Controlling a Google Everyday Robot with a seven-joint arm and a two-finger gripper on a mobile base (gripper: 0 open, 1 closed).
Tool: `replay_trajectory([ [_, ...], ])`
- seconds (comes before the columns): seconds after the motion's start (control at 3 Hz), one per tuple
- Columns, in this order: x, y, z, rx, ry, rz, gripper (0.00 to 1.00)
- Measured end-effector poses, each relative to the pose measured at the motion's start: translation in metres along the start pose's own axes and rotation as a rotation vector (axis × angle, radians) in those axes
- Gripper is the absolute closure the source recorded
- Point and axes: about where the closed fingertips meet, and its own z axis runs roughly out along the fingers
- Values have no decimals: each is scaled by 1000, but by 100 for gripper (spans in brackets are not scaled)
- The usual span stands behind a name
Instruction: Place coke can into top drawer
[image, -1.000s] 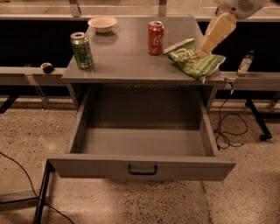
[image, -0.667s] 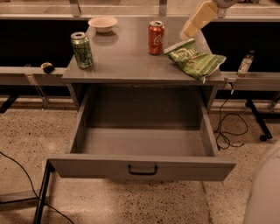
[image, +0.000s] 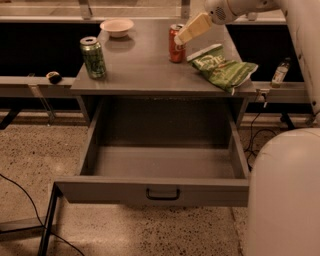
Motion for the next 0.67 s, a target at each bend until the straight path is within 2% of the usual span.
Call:
replay_trajectory([
  [0.33,30,-5,33,7,-52,98,0],
  [0.67,37,-2,57,-5,-75,122,0],
])
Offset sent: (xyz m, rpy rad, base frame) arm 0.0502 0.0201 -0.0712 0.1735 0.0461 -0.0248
